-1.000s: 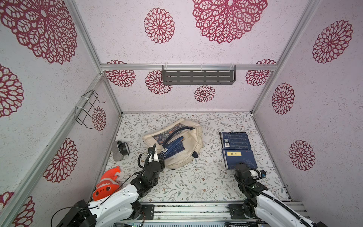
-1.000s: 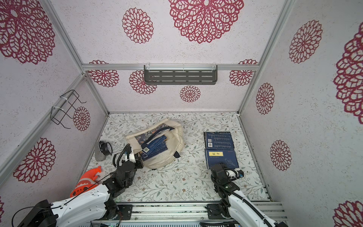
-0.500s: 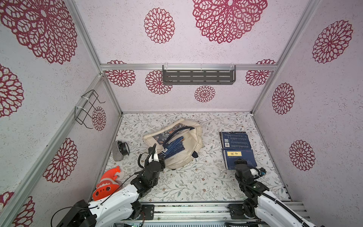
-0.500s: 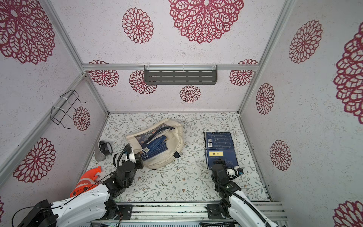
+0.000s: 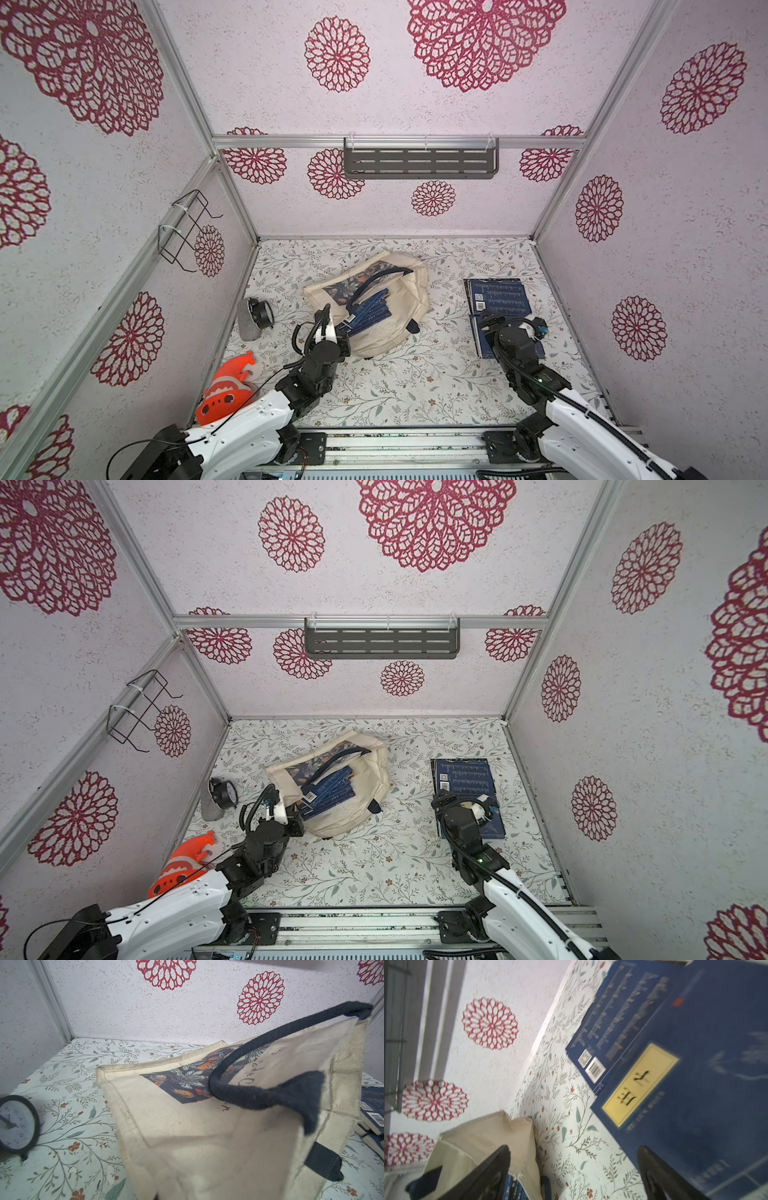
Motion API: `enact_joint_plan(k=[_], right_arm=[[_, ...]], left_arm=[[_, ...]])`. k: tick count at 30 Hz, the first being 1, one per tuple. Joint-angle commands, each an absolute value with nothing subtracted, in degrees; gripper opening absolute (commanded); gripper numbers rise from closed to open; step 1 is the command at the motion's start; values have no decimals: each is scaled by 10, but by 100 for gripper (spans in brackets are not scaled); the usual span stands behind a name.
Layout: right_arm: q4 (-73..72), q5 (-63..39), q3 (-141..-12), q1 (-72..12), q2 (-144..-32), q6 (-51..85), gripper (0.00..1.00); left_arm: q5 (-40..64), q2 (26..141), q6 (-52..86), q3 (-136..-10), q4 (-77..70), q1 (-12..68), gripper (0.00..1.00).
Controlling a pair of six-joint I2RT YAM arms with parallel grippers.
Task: Take out the books from the canvas bag
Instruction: Place the book on the book, then pick up the book from the canvas bag.
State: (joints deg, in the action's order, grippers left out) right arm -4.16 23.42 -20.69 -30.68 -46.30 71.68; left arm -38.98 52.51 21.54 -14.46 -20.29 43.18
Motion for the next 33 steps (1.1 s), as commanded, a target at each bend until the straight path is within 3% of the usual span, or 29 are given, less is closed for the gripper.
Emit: enact_joint_plan(k=[1,7,14,33], right_arm=[[-150,202,-234,-368,-501,663,92],[-222,178,-311,-462,-629,614,88],[-318,156,-352,-517,-760,620,84],[-400,91,-531,-552,-1046,645,71]], left_arm=[[-372,516,204,-139,-242,434,0],[-368,522,198,-136,-253,436,0],[-365,523,192,-136,-260,438,0],[-354,516,177,-126,-285,447,0]])
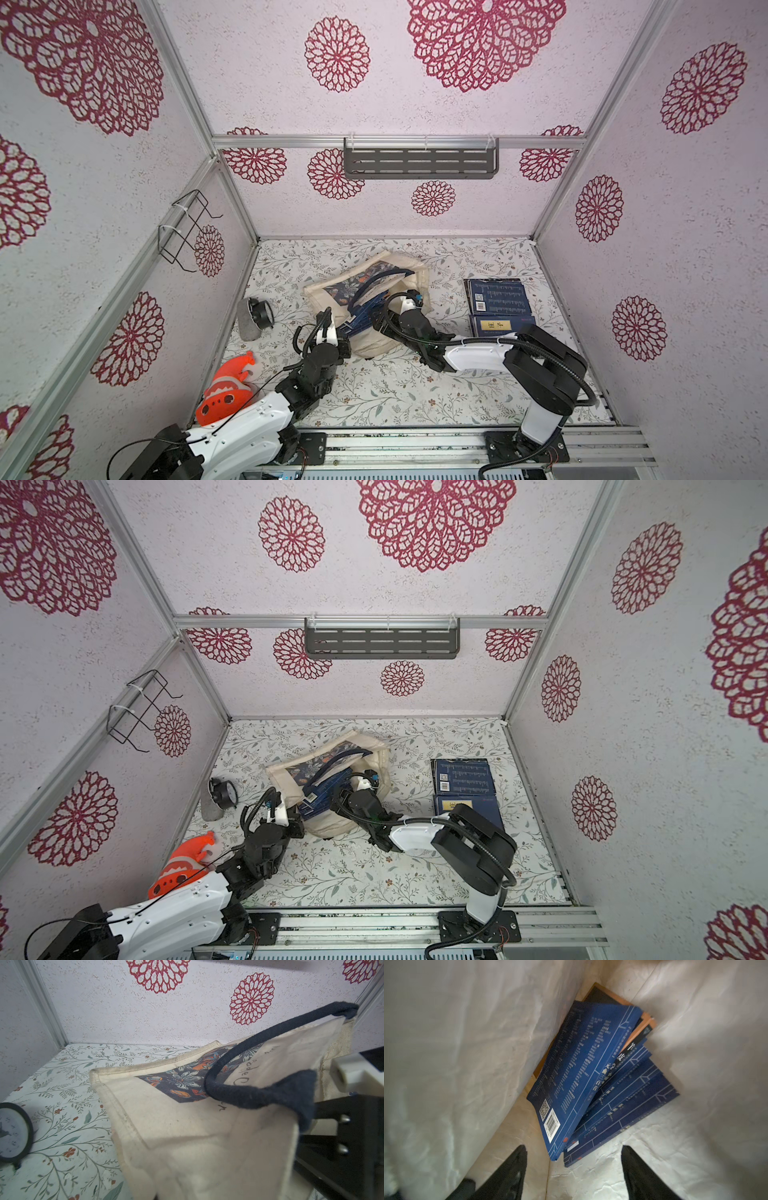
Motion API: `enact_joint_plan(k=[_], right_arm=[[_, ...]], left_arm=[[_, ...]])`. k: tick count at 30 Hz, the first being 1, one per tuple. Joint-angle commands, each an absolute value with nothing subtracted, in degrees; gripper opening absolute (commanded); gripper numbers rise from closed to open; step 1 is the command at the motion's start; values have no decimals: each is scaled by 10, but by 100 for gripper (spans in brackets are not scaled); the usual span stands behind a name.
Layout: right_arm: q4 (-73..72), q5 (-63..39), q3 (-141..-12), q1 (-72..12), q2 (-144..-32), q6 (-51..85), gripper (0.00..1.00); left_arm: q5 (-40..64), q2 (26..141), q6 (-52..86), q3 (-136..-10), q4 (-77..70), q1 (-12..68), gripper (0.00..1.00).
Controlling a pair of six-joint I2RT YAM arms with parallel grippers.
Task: Take out the books from the canvas bag
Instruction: Pick up the book from the canvas bag.
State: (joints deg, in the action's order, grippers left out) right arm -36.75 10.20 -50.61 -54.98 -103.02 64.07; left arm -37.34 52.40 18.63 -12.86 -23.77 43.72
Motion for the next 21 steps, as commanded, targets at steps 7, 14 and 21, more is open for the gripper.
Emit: enact_joint_plan(k=[7,14,21], right_arm=[[-420,78,-579,-546,-1113,656,62],[-451,68,-608,-531,-1153,661,49],[-470,69,-619,-519,-1169,658,31]], left_arm=[[-351,517,174,-127,-286,450,0],[-348,521,174,-128,-286,452,0],[-344,528,171,-132,-285,453,0]])
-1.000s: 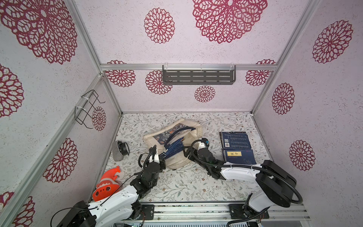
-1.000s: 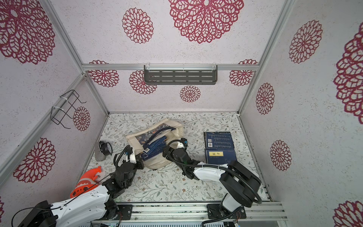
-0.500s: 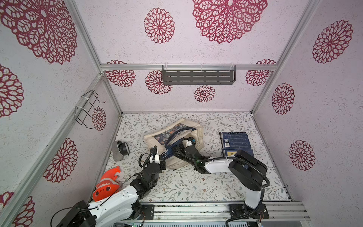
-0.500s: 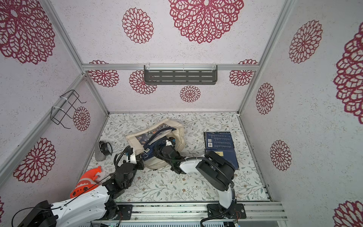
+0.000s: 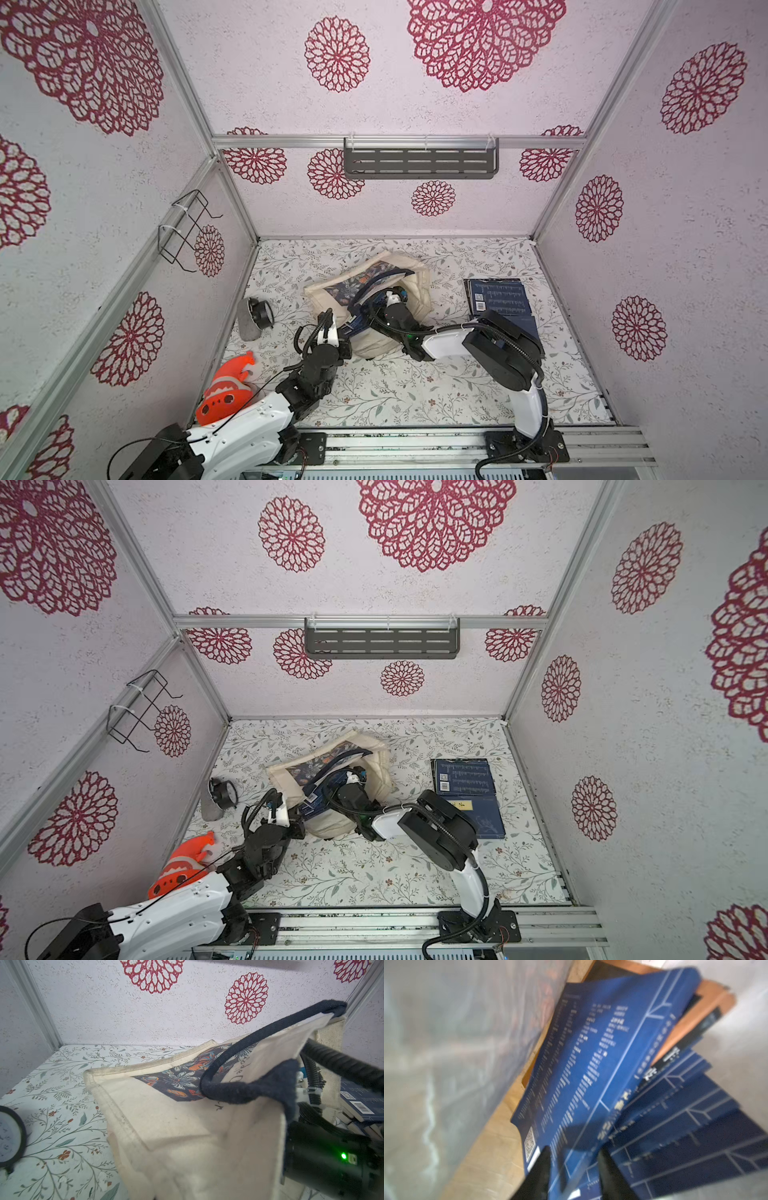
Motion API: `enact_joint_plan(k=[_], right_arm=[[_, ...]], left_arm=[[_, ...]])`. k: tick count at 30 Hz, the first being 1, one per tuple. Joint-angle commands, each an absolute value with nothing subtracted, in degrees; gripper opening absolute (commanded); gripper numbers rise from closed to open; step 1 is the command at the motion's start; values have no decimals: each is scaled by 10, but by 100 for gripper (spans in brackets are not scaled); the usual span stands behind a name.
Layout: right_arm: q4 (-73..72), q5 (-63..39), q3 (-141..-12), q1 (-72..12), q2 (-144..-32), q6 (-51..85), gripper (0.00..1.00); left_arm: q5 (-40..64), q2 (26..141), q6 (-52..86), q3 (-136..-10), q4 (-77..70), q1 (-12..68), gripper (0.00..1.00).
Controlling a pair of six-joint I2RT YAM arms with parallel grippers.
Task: Take out the books from the canvas bag
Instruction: Pick up the book from the canvas bag.
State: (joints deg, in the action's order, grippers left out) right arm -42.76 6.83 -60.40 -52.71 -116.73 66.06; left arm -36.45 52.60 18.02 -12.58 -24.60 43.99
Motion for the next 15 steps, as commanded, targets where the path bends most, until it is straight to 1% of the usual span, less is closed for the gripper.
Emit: enact_joint_plan(k=[1,4,7,11,15], right_arm=[[-475,67,-620,-517,-1171,656,29],[-490,63,-622,-515,-1172,657,24],[-497,63,-631,-514,-1171,652,22],[-488,64,-657,-514,-1177,648,23],[-484,52,-683,-515,-1197,651,28]], left_arm=[[-343,529,171,-132,-286,453,0],[-342,533,171,-134,-286,454,0],[-342,538,168,-136,-286,454,0],[-343,541,167,-137,-286,457,0],[-344,542,165,-138,-286,457,0]])
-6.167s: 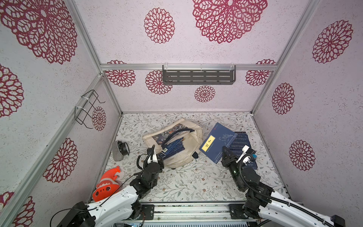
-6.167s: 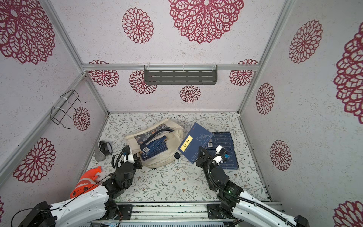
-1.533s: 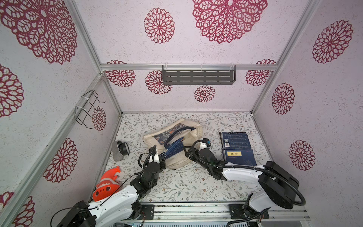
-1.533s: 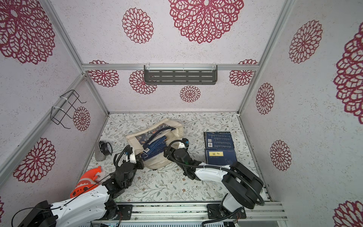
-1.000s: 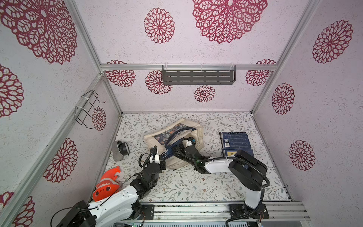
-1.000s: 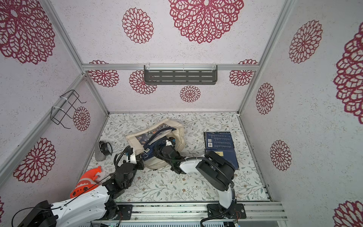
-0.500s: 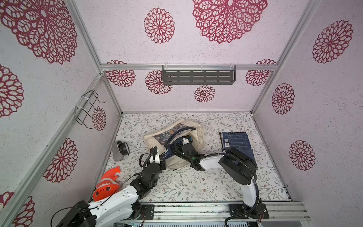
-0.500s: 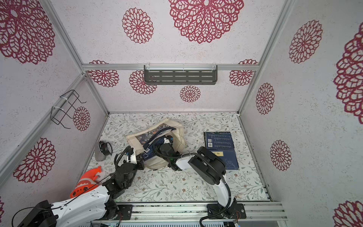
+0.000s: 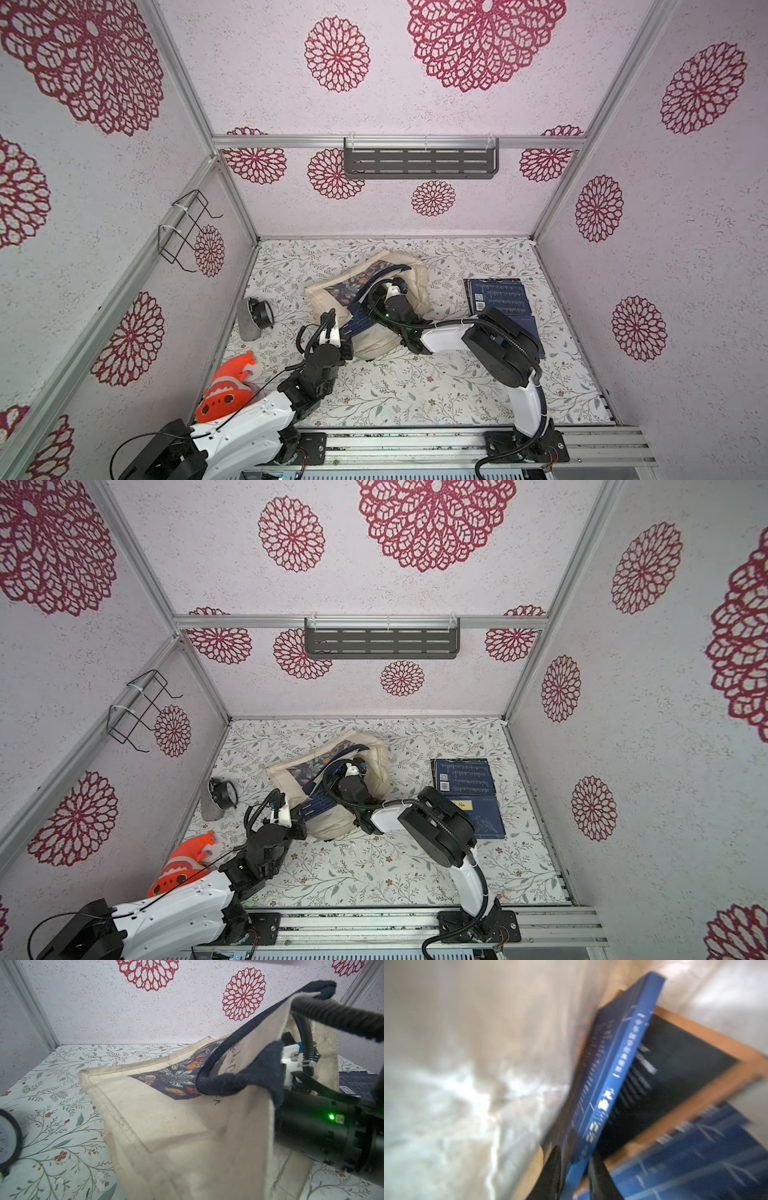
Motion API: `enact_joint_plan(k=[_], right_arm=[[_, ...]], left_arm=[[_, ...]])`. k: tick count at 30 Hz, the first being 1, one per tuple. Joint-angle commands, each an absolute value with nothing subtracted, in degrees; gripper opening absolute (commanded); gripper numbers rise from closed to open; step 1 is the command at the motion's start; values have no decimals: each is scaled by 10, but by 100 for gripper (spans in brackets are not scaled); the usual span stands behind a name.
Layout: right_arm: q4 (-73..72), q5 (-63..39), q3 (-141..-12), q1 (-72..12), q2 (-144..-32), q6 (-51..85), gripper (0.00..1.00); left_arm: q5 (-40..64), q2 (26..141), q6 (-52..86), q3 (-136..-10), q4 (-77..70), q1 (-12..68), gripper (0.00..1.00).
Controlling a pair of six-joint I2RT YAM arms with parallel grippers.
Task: Take out the books from the canvas bag
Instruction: Pick up the book from the canvas bag.
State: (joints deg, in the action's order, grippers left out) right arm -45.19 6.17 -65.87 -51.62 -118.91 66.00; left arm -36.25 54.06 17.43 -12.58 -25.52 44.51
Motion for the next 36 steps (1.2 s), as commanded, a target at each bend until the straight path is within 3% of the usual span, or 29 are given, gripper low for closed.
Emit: enact_joint_plan(k=[1,6,10,17,29,36], right_arm=[[-485,50,-688,-515,-1202,655,29],[-474,49,-717,-515,-1227,662,32],[-487,45,-713,-514,-1224,667,11],[-527,48,-630,-518,-1153,661,1],[-593,43,-446,-520,-990,638,0],[-539,72,-356,-519,-850,570,0]], left_arm=[[-343,543,164,-137,-286,457,0],[-340,550,163,-139,-289,458,0],[-343,552,160,-141,-287,460,0],[-355,551,163,-142,-283,461,0],[-381,548,182,-157,-248,464,0],[-389,554,186,-165,-230,465,0]])
